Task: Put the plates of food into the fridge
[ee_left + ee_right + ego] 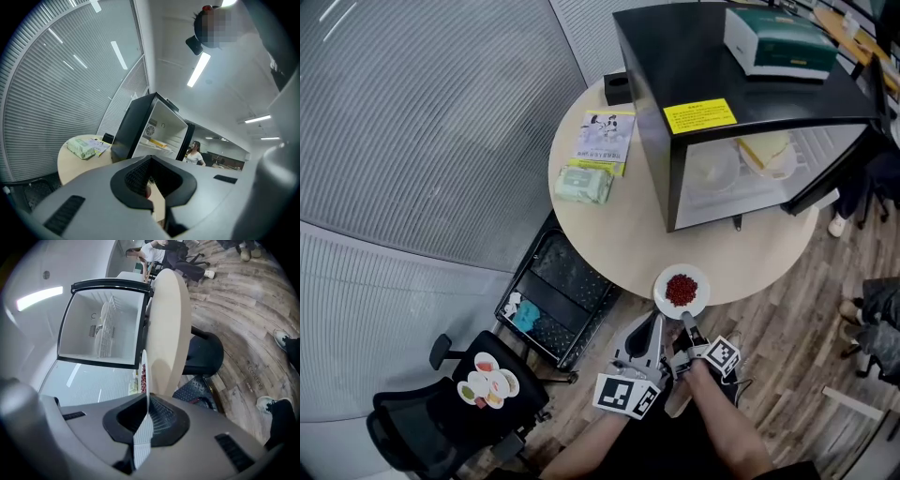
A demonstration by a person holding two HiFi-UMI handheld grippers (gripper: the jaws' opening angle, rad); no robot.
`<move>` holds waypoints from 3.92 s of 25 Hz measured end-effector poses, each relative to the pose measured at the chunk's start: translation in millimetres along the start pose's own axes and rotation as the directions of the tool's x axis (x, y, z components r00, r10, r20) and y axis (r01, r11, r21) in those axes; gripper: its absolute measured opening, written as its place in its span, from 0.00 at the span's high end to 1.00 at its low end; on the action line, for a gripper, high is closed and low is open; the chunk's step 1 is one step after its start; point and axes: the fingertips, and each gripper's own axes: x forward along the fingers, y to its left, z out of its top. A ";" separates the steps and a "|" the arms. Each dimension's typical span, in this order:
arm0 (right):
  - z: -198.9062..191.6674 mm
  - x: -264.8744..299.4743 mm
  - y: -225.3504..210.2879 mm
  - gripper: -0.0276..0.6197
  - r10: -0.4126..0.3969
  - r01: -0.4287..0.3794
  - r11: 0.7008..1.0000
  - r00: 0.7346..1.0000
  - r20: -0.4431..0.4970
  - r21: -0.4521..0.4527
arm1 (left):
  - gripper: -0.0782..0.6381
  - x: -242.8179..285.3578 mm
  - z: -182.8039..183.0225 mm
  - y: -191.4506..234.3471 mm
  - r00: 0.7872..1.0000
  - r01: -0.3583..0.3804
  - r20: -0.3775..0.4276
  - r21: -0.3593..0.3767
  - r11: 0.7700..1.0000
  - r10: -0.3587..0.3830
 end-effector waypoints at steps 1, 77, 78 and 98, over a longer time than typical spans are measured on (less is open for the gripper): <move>4.9 -1.9 3.3 0.93 0.009 -0.009 1.000 1.000 -0.002 -0.008 | 0.89 2.8 -0.8 -2.2 1.000 -0.002 -0.001 0.003 1.000 0.002; 266.9 139.1 77.5 0.93 0.103 -0.108 0.994 0.972 -0.209 -0.015 | 0.89 228.7 -41.2 -28.2 0.952 -0.305 -0.005 0.037 0.952 0.306; 266.7 139.6 75.1 0.93 0.097 -0.101 0.995 0.974 -0.205 -0.010 | 0.89 227.3 -41.2 -27.1 0.952 -0.307 -0.006 0.037 0.951 0.307; 255.6 126.3 61.9 0.89 0.094 -0.084 0.995 0.975 -0.200 0.059 | 0.89 215.9 -42.4 -32.3 0.952 -0.306 -0.002 0.025 0.952 0.307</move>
